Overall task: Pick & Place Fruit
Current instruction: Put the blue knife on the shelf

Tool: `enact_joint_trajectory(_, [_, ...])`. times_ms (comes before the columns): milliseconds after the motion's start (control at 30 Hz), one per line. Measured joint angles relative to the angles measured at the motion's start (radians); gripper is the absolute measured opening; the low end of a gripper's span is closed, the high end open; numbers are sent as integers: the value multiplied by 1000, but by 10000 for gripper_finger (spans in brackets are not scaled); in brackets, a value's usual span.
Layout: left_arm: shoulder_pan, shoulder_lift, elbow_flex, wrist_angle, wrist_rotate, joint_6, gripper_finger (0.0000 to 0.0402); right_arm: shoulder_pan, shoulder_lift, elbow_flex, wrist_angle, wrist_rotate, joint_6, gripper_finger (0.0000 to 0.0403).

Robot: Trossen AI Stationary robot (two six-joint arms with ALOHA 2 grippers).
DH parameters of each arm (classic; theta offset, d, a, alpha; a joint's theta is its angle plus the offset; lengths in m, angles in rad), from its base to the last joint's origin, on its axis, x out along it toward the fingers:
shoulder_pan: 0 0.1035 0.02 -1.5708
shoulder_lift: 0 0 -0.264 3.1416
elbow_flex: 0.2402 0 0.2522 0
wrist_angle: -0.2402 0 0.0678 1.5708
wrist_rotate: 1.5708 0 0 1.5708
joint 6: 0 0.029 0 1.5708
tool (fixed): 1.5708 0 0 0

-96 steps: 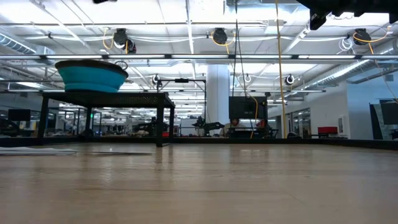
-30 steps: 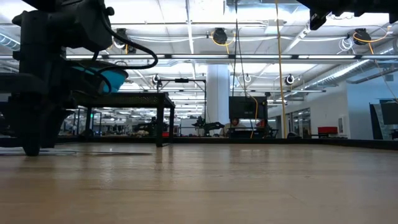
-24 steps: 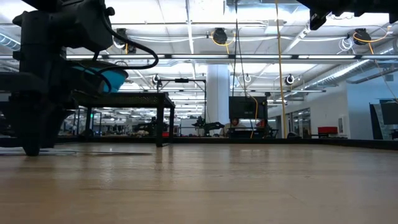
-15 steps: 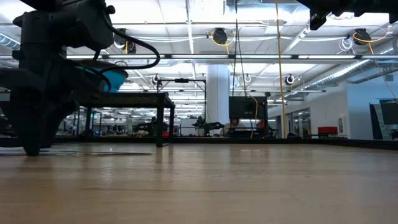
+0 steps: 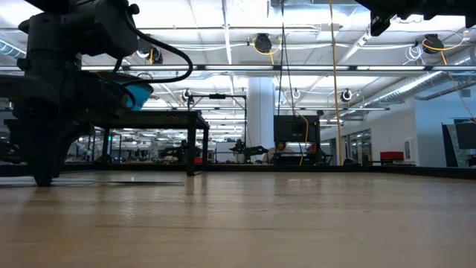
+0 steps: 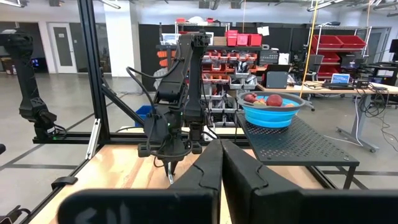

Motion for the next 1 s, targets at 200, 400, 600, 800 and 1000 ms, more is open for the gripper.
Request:
enact_joint_trajectory(200, [1,-1,2,12,15,-24,18,0,0,0,0,0,0,0])
enact_joint_trajectory(400, [0,2,31,32,23,-16,38,0,0,0,0,0,0,0])
enact_joint_trajectory(600, [0,2,97,70,53,13,13,0,0,0,0,0,0,0])
enact_joint_trajectory(800, [1,1,171,139,104,33,28,0,0,0,0,0,0,0])
enact_joint_trajectory(1000, [2,0,237,237,118,36,45,0,0,0,0,0,0,0])
